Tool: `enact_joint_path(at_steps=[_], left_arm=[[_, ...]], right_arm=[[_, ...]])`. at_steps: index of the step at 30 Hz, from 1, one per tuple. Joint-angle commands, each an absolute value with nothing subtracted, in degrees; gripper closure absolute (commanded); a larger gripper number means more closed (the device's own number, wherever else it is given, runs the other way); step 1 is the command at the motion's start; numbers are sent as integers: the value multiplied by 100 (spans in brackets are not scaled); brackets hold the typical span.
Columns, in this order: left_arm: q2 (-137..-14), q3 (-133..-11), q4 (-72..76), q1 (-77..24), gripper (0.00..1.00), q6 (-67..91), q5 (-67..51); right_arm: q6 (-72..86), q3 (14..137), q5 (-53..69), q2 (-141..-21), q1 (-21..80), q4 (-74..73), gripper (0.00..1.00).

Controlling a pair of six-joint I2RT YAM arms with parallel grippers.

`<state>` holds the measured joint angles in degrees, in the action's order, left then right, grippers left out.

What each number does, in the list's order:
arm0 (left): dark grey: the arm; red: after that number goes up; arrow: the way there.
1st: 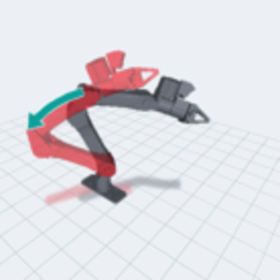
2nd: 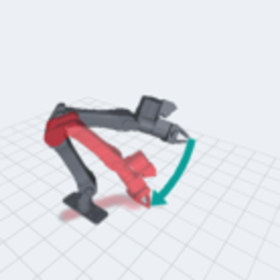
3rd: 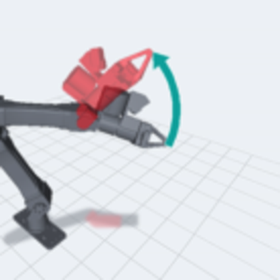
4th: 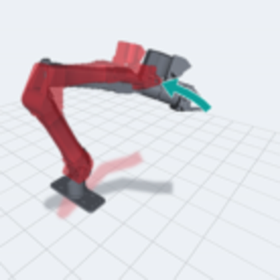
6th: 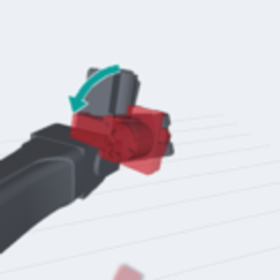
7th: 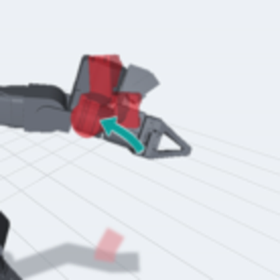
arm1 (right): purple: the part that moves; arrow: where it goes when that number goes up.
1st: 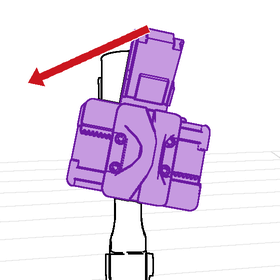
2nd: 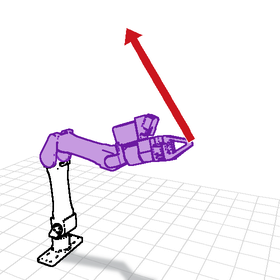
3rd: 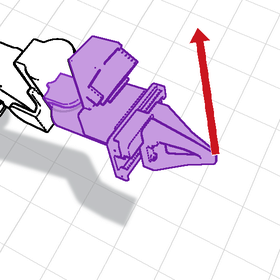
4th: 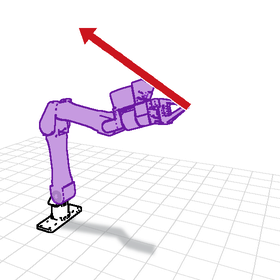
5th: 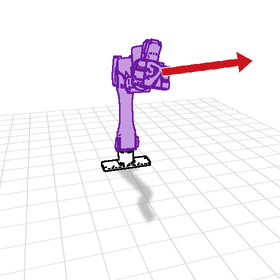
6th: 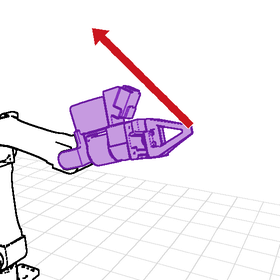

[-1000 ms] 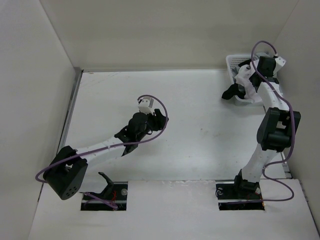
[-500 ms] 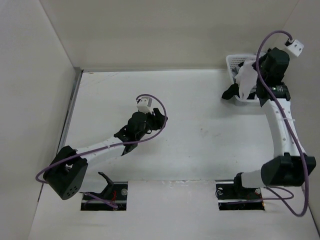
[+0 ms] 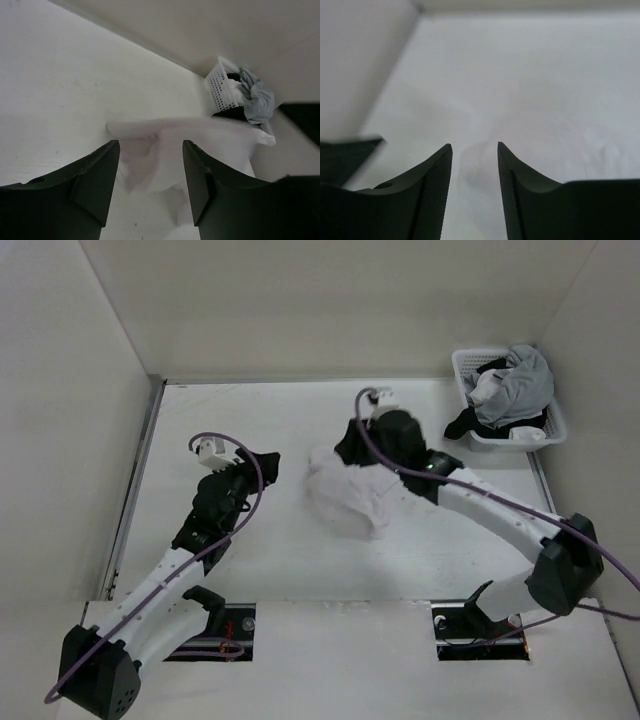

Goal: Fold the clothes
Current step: Move the tank top to the center of the board, then flatten the tank top out

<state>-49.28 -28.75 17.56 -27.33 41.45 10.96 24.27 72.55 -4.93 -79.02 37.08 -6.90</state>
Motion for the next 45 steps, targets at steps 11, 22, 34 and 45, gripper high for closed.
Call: enact_joint_path(at_steps=[11, 22, 34, 45], left_arm=[[-4842, -1811, 352, -2588, 62, 4438, 923], [-6529, -2127, 518, -2957, 67, 4421, 1089], [-7295, -2312, 905, -3019, 67, 4307, 1072], [-6944, -2110, 686, -2957, 72, 4350, 1081]], right_arm=[[4014, 3905, -2046, -6655, 4742, -904, 83], [5379, 2786, -2162, -6407, 4618, -1178, 57], [5370, 2918, -1495, -7409, 4680, -396, 65], [5694, 2427, -1801, -5989, 4487, -693, 94]])
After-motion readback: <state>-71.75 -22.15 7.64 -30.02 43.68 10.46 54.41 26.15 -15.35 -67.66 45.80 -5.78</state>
